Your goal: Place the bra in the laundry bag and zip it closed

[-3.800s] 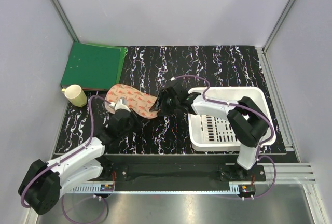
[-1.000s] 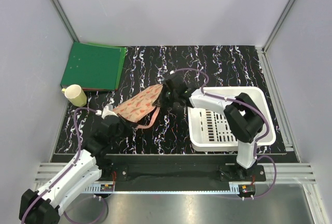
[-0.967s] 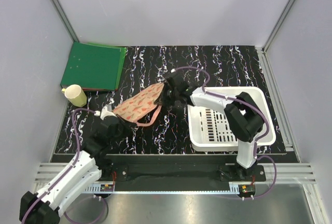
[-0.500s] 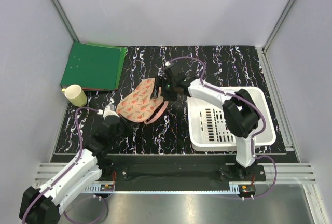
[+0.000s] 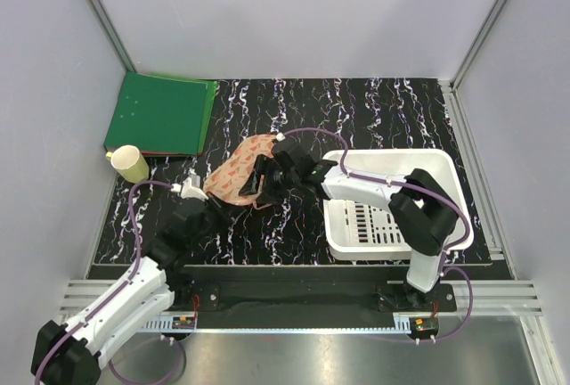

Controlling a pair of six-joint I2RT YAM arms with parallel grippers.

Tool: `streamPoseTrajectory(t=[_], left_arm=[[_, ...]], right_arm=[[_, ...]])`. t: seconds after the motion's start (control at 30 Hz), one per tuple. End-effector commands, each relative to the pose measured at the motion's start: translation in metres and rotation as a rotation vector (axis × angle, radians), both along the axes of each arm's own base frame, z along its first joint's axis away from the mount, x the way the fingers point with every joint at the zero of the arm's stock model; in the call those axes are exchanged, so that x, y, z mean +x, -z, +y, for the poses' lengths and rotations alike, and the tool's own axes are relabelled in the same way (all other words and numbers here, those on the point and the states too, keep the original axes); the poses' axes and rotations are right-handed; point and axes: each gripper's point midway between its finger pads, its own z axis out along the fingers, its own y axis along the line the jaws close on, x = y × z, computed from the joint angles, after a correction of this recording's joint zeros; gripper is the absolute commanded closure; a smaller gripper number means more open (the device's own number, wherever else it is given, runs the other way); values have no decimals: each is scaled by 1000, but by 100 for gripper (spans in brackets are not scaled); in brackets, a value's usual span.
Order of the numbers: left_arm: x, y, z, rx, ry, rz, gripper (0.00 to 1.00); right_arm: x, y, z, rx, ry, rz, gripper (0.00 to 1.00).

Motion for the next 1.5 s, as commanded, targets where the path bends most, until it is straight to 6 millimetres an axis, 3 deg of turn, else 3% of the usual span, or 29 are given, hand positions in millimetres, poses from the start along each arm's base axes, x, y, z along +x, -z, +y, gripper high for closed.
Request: streamPoseTrajectory(t=[0.0,0.13,0.2,0.33,0.5,0.67,0.7,0.73,0.77,0.83,0.87,0.9,0.93,1.0,1.07,1.13,1.17,1.2,1.23,1.27,1.3,1.37,1.47], left_arm=[[4,-32,-12,-70,35,-97,100],[3,-26,-7,-34,19,-67,100],[2,-22,-2,-3,9,-58,100],[3,-24,2,19,-2,-63,100],[2,-14,38,149,-152,8,100],[-4,-7,62,190,-241,24,100],[-4,-6,61,195,-230,22,100],[-3,-7,58,189,-219,15,100],[-3,-4,55,196,-192,9,100],[2,-16,30,120,-87,-50,100],[-4,-11,16,75,-18,-40,100],[2,-18,5,29,5,-75,100],[3,-18,0,10,22,-75,100],[6,-17,-9,-7,40,-64,100],[9,-18,-13,-6,53,-66,100],[14,-21,-18,-6,59,-72,100],[15,-19,-19,1,62,-65,100],[14,-22,-23,-9,83,-65,100],[15,-22,-24,-7,85,-63,100],[15,-20,-25,-3,89,-51,100],[18,-27,-28,-18,91,-74,100],[18,-27,-29,-19,94,-72,100],[19,-29,-31,-24,95,-74,100]], right_arm=[[15,-11,18,103,53,-9,40],[27,2,10,67,58,-26,65],[29,5,7,65,51,-20,65],[39,9,-4,38,48,-52,94],[53,24,-25,-43,-10,-77,100],[62,20,-30,-113,-185,-214,100],[62,24,-29,-128,-238,-246,100],[65,15,-23,-112,-270,-271,100],[57,16,-22,-105,-325,-244,100],[56,13,-10,-102,-404,-279,100],[51,15,-9,-117,-430,-271,96],[54,9,-3,-125,-439,-299,81],[53,9,0,-143,-432,-302,74],[59,6,-6,-185,-347,-261,71],[64,-2,-17,-225,-245,-238,51],[56,6,-30,-249,-148,-154,35],[52,-7,-32,-221,-112,-139,34],[42,2,-38,-229,-102,-108,32],[41,-2,-35,-196,-88,-114,28],[37,-15,-35,-155,-56,-107,27],[30,-5,-41,-157,-44,-80,27],[30,-17,-42,-116,-8,-98,26],[24,-14,-42,-84,3,-79,25]])
